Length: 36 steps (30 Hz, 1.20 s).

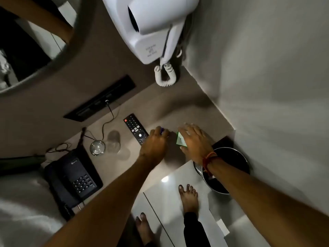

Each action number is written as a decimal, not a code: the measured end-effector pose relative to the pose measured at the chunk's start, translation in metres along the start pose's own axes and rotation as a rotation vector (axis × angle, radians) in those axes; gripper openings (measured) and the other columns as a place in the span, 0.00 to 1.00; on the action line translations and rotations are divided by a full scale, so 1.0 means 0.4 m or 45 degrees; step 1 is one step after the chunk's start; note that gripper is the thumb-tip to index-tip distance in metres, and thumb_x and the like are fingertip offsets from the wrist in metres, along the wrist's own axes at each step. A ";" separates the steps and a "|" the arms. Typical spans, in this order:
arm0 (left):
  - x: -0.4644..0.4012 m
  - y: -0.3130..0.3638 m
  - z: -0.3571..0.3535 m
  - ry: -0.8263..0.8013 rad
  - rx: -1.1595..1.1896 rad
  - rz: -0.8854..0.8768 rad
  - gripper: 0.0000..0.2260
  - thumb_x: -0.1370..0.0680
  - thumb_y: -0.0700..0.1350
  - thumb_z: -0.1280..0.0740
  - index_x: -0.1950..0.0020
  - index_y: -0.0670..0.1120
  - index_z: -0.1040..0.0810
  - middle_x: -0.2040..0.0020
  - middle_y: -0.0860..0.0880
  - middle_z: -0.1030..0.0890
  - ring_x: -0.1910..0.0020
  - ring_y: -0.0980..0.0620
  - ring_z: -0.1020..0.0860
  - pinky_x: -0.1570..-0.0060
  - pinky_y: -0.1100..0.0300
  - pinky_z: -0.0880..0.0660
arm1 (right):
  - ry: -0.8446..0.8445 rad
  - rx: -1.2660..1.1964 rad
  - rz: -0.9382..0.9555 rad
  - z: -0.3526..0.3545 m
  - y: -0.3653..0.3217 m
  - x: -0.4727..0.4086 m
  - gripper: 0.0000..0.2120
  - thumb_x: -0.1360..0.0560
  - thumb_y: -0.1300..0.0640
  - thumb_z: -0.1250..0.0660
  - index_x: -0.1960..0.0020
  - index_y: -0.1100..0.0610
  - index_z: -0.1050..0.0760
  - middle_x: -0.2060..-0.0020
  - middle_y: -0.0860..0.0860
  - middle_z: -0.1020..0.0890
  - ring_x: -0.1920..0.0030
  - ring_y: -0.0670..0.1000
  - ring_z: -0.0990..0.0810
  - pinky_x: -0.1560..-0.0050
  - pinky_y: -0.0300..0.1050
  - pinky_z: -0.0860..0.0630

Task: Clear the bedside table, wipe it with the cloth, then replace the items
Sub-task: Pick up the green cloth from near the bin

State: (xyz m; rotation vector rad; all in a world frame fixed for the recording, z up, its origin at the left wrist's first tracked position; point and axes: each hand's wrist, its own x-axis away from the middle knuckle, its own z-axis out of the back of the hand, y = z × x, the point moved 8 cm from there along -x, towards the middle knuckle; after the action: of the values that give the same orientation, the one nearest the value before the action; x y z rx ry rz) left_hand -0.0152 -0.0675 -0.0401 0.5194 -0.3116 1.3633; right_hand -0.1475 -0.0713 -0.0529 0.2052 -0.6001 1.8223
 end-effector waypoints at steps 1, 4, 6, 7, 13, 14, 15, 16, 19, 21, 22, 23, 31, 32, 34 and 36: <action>-0.021 0.003 -0.007 0.014 -0.043 -0.030 0.23 0.16 0.46 0.37 0.20 0.46 0.35 0.22 0.40 0.34 0.27 0.38 0.30 0.34 0.45 0.24 | 0.002 -0.002 -0.004 -0.019 -0.002 -0.015 0.36 0.25 0.48 0.28 0.21 0.48 0.40 0.21 0.55 0.38 0.21 0.60 0.40 0.24 0.58 0.36; -0.061 -0.009 -0.026 0.060 -0.067 0.012 0.21 0.17 0.44 0.34 0.23 0.48 0.30 0.25 0.41 0.31 0.29 0.39 0.29 0.39 0.45 0.22 | -0.028 0.082 -0.059 -0.061 -0.001 -0.031 0.35 0.25 0.48 0.27 0.22 0.47 0.38 0.22 0.56 0.39 0.23 0.62 0.38 0.27 0.61 0.32; -0.067 -0.012 -0.064 0.024 -0.078 0.045 0.19 0.16 0.43 0.36 0.25 0.47 0.28 0.27 0.42 0.29 0.29 0.39 0.30 0.40 0.44 0.22 | -0.007 0.160 -0.055 -0.094 0.004 -0.028 0.30 0.24 0.47 0.29 0.25 0.48 0.34 0.24 0.57 0.36 0.27 0.62 0.34 0.30 0.61 0.28; -0.066 -0.014 -0.076 0.018 -0.089 0.046 0.18 0.16 0.42 0.37 0.25 0.46 0.27 0.28 0.42 0.29 0.29 0.39 0.30 0.38 0.44 0.21 | 0.030 0.176 -0.055 -0.099 0.009 -0.024 0.27 0.24 0.48 0.29 0.26 0.48 0.31 0.25 0.57 0.33 0.29 0.61 0.31 0.33 0.60 0.26; -0.051 0.003 -0.093 0.074 -0.015 -0.014 0.16 0.15 0.41 0.38 0.27 0.45 0.25 0.30 0.41 0.28 0.29 0.40 0.31 0.36 0.46 0.22 | 0.081 0.225 -0.045 -0.110 0.005 -0.004 0.23 0.24 0.51 0.28 0.31 0.49 0.26 0.31 0.57 0.27 0.33 0.59 0.27 0.42 0.52 0.20; -0.047 0.009 -0.094 0.086 -0.003 -0.026 0.16 0.16 0.41 0.37 0.28 0.45 0.24 0.31 0.42 0.28 0.30 0.41 0.30 0.36 0.47 0.22 | 0.059 0.260 -0.028 -0.113 0.001 0.000 0.23 0.25 0.51 0.27 0.31 0.50 0.26 0.31 0.57 0.26 0.33 0.59 0.27 0.42 0.52 0.19; -0.045 0.015 -0.095 0.096 0.006 -0.039 0.16 0.16 0.41 0.36 0.28 0.45 0.23 0.31 0.42 0.27 0.30 0.41 0.30 0.36 0.48 0.22 | 0.037 0.299 -0.005 -0.119 -0.002 0.000 0.23 0.25 0.51 0.26 0.32 0.51 0.26 0.33 0.57 0.25 0.33 0.59 0.26 0.42 0.52 0.19; -0.043 0.019 -0.092 0.121 0.029 -0.046 0.16 0.16 0.40 0.36 0.29 0.46 0.23 0.32 0.43 0.26 0.31 0.42 0.30 0.36 0.48 0.22 | 0.017 0.322 0.018 -0.116 -0.004 -0.001 0.23 0.26 0.51 0.26 0.33 0.52 0.25 0.34 0.58 0.24 0.33 0.60 0.26 0.42 0.52 0.18; -0.028 0.039 -0.101 0.122 0.074 -0.065 0.16 0.17 0.40 0.34 0.29 0.48 0.22 0.31 0.43 0.26 0.31 0.42 0.29 0.37 0.48 0.22 | -0.072 0.361 0.060 -0.132 -0.003 0.000 0.22 0.25 0.54 0.26 0.34 0.57 0.26 0.33 0.61 0.24 0.30 0.62 0.28 0.40 0.55 0.19; -0.017 0.044 -0.108 0.124 0.098 -0.037 0.16 0.17 0.42 0.33 0.29 0.48 0.21 0.31 0.43 0.26 0.31 0.42 0.28 0.37 0.47 0.21 | -0.070 0.369 0.082 -0.134 -0.003 0.009 0.20 0.24 0.56 0.29 0.34 0.58 0.27 0.35 0.61 0.23 0.30 0.62 0.28 0.38 0.55 0.20; -0.014 0.043 -0.112 0.123 0.106 -0.026 0.16 0.17 0.42 0.33 0.29 0.49 0.21 0.31 0.43 0.26 0.31 0.42 0.28 0.37 0.47 0.21 | -0.064 0.372 0.090 -0.133 -0.002 0.012 0.19 0.23 0.57 0.30 0.34 0.59 0.27 0.36 0.61 0.23 0.30 0.62 0.27 0.38 0.55 0.20; -0.009 0.047 -0.117 0.124 0.106 -0.028 0.16 0.17 0.43 0.33 0.29 0.48 0.21 0.31 0.43 0.26 0.31 0.42 0.28 0.36 0.47 0.22 | -0.048 0.366 0.093 -0.133 0.003 0.018 0.18 0.22 0.58 0.32 0.34 0.59 0.27 0.37 0.61 0.22 0.31 0.61 0.26 0.39 0.54 0.20; 0.018 0.142 -0.144 0.152 0.134 -0.179 0.14 0.17 0.43 0.33 0.33 0.43 0.19 0.33 0.42 0.24 0.34 0.42 0.25 0.41 0.50 0.19 | 0.191 0.033 -0.144 -0.089 0.165 0.141 0.12 0.27 0.67 0.32 0.44 0.60 0.22 0.48 0.60 0.19 0.42 0.61 0.21 0.50 0.53 0.17; 0.022 0.168 -0.151 0.157 0.149 -0.213 0.13 0.17 0.44 0.34 0.33 0.43 0.18 0.34 0.43 0.23 0.35 0.42 0.25 0.43 0.51 0.19 | 0.202 0.013 -0.212 -0.095 0.200 0.177 0.12 0.28 0.66 0.32 0.45 0.60 0.21 0.49 0.59 0.18 0.44 0.61 0.20 0.53 0.53 0.17; 0.033 0.230 -0.168 0.152 0.191 -0.278 0.13 0.17 0.45 0.35 0.34 0.45 0.19 0.35 0.43 0.23 0.36 0.43 0.24 0.44 0.53 0.19 | 0.200 -0.003 -0.338 -0.119 0.266 0.247 0.11 0.27 0.65 0.32 0.46 0.59 0.21 0.50 0.58 0.18 0.45 0.61 0.20 0.55 0.53 0.19; 0.043 0.295 -0.193 0.117 0.223 -0.325 0.13 0.16 0.47 0.35 0.34 0.46 0.20 0.34 0.44 0.23 0.36 0.45 0.23 0.42 0.53 0.19 | 0.141 -0.006 -0.412 -0.156 0.317 0.296 0.11 0.26 0.64 0.33 0.44 0.59 0.21 0.49 0.58 0.19 0.44 0.61 0.21 0.51 0.53 0.20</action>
State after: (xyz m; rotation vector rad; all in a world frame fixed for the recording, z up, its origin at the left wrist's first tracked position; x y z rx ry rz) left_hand -0.1340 0.0014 -0.0770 0.6180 -0.0475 1.1666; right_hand -0.2953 0.0311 -0.0933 0.1848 -0.4639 1.5090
